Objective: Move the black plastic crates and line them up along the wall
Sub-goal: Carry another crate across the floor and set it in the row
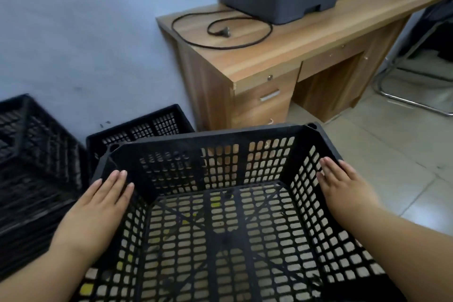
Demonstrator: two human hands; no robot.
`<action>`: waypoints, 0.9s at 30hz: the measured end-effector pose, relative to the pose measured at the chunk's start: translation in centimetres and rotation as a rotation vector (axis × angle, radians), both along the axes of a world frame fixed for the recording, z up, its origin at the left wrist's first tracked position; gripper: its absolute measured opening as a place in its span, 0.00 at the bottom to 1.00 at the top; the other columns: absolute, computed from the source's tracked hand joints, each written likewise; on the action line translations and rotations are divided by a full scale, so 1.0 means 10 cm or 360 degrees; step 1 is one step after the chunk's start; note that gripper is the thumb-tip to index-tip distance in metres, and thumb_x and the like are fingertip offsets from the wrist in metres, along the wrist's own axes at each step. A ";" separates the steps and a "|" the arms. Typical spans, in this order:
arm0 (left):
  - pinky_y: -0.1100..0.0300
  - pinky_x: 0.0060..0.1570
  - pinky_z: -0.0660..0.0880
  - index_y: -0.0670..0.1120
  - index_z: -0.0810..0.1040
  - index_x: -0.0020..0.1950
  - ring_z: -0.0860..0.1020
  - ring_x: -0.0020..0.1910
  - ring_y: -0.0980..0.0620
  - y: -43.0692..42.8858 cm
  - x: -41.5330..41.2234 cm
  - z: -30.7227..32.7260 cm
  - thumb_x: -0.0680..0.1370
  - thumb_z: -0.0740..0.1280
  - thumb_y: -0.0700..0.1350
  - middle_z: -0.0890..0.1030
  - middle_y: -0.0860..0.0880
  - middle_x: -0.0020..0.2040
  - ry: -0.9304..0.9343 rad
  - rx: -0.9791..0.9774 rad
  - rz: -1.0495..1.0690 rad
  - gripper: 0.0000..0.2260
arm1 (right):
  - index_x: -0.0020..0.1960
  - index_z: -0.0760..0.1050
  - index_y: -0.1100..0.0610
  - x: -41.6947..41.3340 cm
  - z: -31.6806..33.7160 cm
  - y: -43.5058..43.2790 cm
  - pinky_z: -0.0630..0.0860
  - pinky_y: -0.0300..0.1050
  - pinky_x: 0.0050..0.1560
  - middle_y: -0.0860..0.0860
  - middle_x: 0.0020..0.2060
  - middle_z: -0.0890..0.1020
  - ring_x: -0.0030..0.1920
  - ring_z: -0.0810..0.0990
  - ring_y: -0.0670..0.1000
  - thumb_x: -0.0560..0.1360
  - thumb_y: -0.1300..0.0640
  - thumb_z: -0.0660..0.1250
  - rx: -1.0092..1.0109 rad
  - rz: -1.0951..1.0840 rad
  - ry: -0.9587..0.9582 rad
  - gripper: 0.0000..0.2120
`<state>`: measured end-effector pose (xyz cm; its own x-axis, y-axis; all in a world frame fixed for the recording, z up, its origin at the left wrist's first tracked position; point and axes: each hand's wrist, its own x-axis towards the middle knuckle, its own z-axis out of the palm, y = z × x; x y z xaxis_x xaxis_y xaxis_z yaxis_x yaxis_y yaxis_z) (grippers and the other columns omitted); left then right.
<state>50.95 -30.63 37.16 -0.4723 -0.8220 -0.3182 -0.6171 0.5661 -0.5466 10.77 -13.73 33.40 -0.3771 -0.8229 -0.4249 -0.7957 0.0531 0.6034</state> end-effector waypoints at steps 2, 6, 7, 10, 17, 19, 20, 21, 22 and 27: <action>0.55 0.43 0.12 0.47 0.26 0.66 0.26 0.67 0.50 -0.09 0.22 0.03 0.78 0.49 0.38 0.24 0.43 0.67 0.0014 -0.0014 0.0049 0.31 | 0.75 0.36 0.60 0.16 0.08 -0.23 0.10 0.51 0.38 0.57 0.72 0.32 0.74 0.31 0.57 0.81 0.53 0.44 0.0014 0.0069 0.0034 0.28; 0.55 0.44 0.12 0.48 0.25 0.66 0.26 0.67 0.49 -0.28 0.68 0.08 0.78 0.50 0.38 0.24 0.43 0.67 0.0020 -0.0052 0.0132 0.31 | 0.75 0.36 0.60 0.49 0.18 -0.68 0.10 0.51 0.38 0.58 0.75 0.36 0.74 0.31 0.56 0.81 0.53 0.43 0.0004 0.0195 0.0070 0.28; 0.55 0.44 0.12 0.48 0.25 0.66 0.26 0.67 0.49 -0.33 0.79 0.10 0.78 0.50 0.38 0.24 0.43 0.67 0.0026 -0.0061 0.0154 0.31 | 0.75 0.36 0.60 0.58 0.21 -0.79 0.10 0.51 0.38 0.58 0.75 0.36 0.74 0.31 0.57 0.81 0.53 0.43 0.0010 0.0223 0.0074 0.28; 0.55 0.44 0.12 0.48 0.25 0.66 0.26 0.67 0.49 -0.47 1.11 0.15 0.78 0.50 0.37 0.24 0.43 0.67 -0.0001 -0.0062 0.0242 0.32 | 0.75 0.35 0.60 0.88 0.31 -1.11 0.10 0.51 0.37 0.58 0.75 0.36 0.74 0.31 0.57 0.81 0.52 0.43 0.0021 0.0307 0.0069 0.28; 0.55 0.44 0.12 0.48 0.25 0.66 0.25 0.67 0.48 -0.95 1.55 0.20 0.79 0.50 0.38 0.23 0.43 0.66 -0.0051 -0.0016 0.0401 0.32 | 0.75 0.36 0.61 1.27 0.36 -1.90 0.10 0.49 0.35 0.58 0.75 0.36 0.75 0.32 0.57 0.81 0.52 0.41 0.0072 0.0481 0.0038 0.27; 0.55 0.44 0.12 0.49 0.25 0.66 0.25 0.67 0.48 -1.10 1.57 0.18 0.79 0.50 0.37 0.23 0.43 0.67 -0.0065 -0.0006 0.0406 0.32 | 0.75 0.36 0.61 1.30 0.32 -2.15 0.10 0.50 0.37 0.58 0.75 0.37 0.75 0.32 0.57 0.81 0.52 0.41 0.0081 0.0525 0.0046 0.27; 0.55 0.44 0.12 0.48 0.25 0.66 0.25 0.67 0.48 -1.18 1.58 0.17 0.79 0.50 0.37 0.23 0.43 0.67 -0.0065 0.0003 0.0411 0.32 | 0.75 0.37 0.61 1.30 0.30 -2.28 0.10 0.51 0.41 0.58 0.76 0.37 0.75 0.32 0.57 0.81 0.52 0.41 0.0087 0.0538 0.0050 0.27; 0.55 0.44 0.13 0.48 0.25 0.66 0.25 0.67 0.48 -1.27 1.57 0.16 0.79 0.49 0.37 0.23 0.43 0.67 -0.0059 0.0014 0.0423 0.31 | 0.75 0.37 0.61 1.30 0.26 -2.40 0.10 0.52 0.45 0.58 0.76 0.38 0.75 0.33 0.57 0.81 0.52 0.41 0.0087 0.0552 0.0054 0.27; 0.55 0.44 0.13 0.48 0.25 0.66 0.25 0.67 0.48 -1.36 1.57 0.14 0.79 0.49 0.36 0.23 0.43 0.67 -0.0055 0.0026 0.0435 0.31 | 0.75 0.38 0.61 1.29 0.24 -2.53 0.11 0.52 0.47 0.58 0.76 0.38 0.75 0.33 0.57 0.81 0.52 0.42 0.0083 0.0561 0.0054 0.27; 0.53 0.59 0.20 0.48 0.26 0.68 0.25 0.66 0.48 -1.94 1.50 0.07 0.79 0.49 0.35 0.24 0.44 0.67 -0.0027 0.0080 0.0519 0.32 | 0.75 0.38 0.61 1.25 0.17 -3.20 0.24 0.56 0.67 0.59 0.76 0.39 0.75 0.34 0.57 0.81 0.52 0.43 0.0073 0.0568 -0.0037 0.27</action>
<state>65.93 -49.99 37.86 -0.1808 -0.9121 -0.3680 -0.7612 0.3667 -0.5348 23.23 -45.69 35.08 -0.0590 -0.8811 -0.4693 -0.7728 -0.2573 0.5801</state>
